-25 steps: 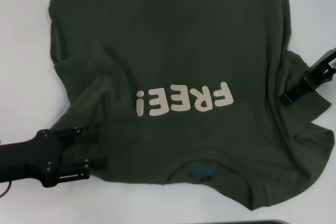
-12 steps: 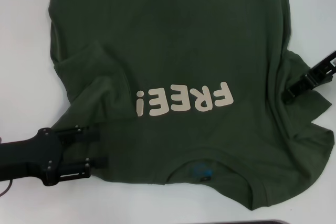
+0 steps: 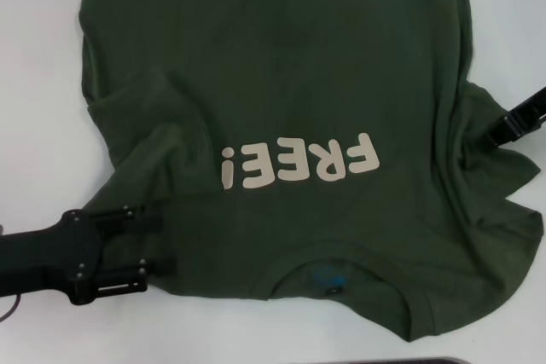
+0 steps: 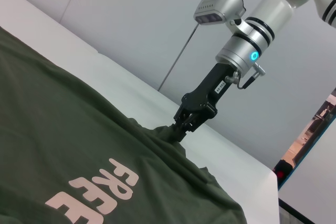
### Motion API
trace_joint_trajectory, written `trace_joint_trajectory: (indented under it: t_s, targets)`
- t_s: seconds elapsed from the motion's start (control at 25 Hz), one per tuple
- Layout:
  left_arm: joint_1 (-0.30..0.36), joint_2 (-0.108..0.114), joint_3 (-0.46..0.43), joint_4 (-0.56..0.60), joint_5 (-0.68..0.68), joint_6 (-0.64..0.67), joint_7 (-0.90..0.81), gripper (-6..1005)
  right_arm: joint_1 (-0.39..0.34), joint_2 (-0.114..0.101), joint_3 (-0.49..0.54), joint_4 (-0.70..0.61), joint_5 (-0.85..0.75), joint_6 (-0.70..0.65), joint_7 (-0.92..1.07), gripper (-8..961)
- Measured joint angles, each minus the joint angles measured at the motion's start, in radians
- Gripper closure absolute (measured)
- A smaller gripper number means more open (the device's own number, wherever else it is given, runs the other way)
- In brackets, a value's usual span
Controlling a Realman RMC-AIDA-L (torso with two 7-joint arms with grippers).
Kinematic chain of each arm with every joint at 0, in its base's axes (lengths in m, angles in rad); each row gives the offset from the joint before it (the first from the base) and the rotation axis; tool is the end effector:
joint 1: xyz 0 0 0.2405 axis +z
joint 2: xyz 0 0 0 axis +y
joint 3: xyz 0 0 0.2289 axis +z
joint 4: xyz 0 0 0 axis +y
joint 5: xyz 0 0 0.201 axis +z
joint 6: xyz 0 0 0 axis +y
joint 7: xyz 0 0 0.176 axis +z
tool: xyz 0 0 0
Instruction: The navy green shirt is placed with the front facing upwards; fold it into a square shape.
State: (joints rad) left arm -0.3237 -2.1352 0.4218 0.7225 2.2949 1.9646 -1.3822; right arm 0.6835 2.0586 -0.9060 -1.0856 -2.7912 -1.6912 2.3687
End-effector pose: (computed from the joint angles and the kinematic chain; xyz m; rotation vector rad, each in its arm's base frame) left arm -0.2625 0.2085 -0.0099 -2.8359 -0.9665 -0.8488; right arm 0.2506 0.3356 0.0292 -2.4815 1.3046 -0.5247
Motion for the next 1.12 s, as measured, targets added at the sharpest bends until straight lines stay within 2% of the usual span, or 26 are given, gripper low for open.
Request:
trace_joint_trajectory:
  t_s: [0.16, 0.36, 0.72, 1.12]
  targets:
    - [0.000, 0.000, 0.000, 0.000, 0.000, 0.001, -0.001, 281, -0.005, 0.000, -0.005, 0.003, -0.007, 0.007, 0.002, 708]
    - [0.000, 0.000, 0.000, 0.000, 0.000, 0.001, -0.001, 281, -0.009, 0.000, -0.003, 0.003, -0.008, 0.010, 0.014, 932]
    - [-0.001, 0.000, 0.000, 0.000, 0.000, 0.000, -0.001, 281, -0.010, -0.002, 0.005, -0.013, -0.028, 0.010, 0.038, 953]
    - [-0.002, 0.000, 0.000, 0.000, 0.000, -0.009, -0.001, 281, -0.001, -0.004, 0.035, -0.098, -0.117, -0.069, 0.072, 954]
